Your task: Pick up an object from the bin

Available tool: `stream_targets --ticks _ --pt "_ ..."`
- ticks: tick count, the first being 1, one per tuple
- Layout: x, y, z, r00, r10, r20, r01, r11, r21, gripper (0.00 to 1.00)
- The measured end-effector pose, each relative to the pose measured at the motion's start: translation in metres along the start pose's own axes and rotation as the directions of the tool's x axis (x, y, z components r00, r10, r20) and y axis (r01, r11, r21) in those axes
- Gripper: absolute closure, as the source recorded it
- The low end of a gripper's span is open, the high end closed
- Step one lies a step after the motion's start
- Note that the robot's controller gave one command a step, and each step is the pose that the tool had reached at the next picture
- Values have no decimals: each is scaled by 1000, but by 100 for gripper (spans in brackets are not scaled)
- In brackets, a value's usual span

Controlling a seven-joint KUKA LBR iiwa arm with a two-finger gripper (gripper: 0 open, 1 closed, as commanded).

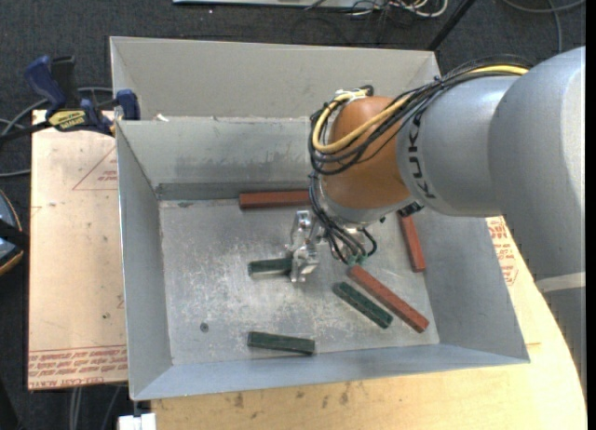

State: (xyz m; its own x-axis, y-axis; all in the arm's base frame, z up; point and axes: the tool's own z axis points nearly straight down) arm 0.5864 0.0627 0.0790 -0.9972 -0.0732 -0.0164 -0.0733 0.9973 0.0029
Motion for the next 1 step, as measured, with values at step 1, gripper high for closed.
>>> stream_targets --ticks 1 --pt "-10 5 -126 1000 -16 -13 16 1000 2 100"
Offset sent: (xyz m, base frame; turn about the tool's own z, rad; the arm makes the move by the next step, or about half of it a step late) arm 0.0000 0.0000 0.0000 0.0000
